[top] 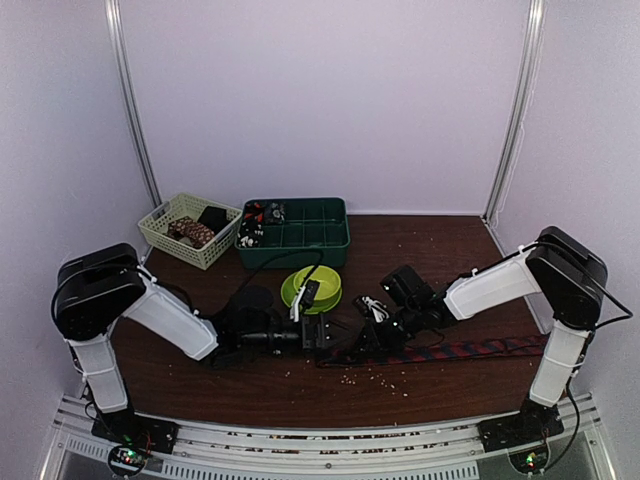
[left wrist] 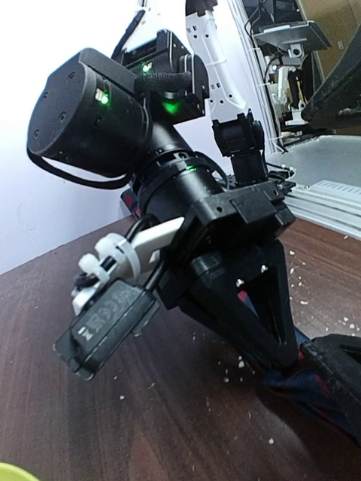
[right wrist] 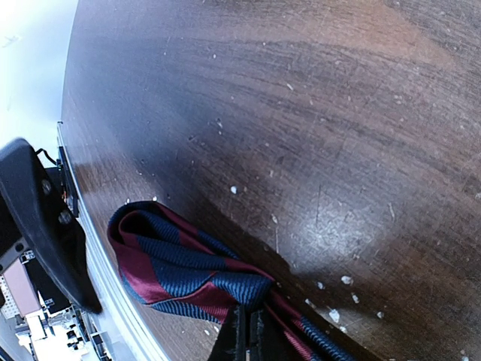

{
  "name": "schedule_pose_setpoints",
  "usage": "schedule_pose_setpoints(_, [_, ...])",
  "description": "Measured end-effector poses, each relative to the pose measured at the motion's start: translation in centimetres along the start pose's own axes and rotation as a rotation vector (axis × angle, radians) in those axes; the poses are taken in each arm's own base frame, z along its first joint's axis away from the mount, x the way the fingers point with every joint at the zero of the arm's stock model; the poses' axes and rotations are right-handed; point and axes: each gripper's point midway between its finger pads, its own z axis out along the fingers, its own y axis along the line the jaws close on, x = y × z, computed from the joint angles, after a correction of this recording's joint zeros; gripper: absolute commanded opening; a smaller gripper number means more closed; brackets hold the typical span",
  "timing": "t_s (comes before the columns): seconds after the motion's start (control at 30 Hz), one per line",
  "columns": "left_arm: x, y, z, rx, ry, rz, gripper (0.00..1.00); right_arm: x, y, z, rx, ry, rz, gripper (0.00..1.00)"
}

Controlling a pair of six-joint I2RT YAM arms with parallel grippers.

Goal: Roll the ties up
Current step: Smooth out the tie at the center of the board, then pass from the right arm to the left

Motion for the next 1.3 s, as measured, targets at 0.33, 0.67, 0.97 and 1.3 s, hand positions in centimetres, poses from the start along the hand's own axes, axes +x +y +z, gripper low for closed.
schedule_pose_setpoints(0.33, [1.7,3.9,1.2,-0.025,0.005,-0.15,0.98,0.0,-0.1,0.0,0.007,0.0,-0.001,0.0])
schedule_pose_setpoints(0.67, [1.0,4.3,0.1,0.028,-0.071,-0.237,0.98,0.1,-0.2,0.0,0.011,0.002,-0.01,0.0])
schedule_pose_setpoints(0.97, [-1.3,2.0,-1.4,-0.191,-0.011,0.104,0.98,0.0,-0.3,-0.1,0.017,-0.004,-0.012,0.0])
schedule_pose_setpoints(1.3, [-2.2,1.2,-2.0,-0.342,0.206,0.748,0.84,0.0,-0.3,-0.1,0.014,-0.011,-0.015,0.0])
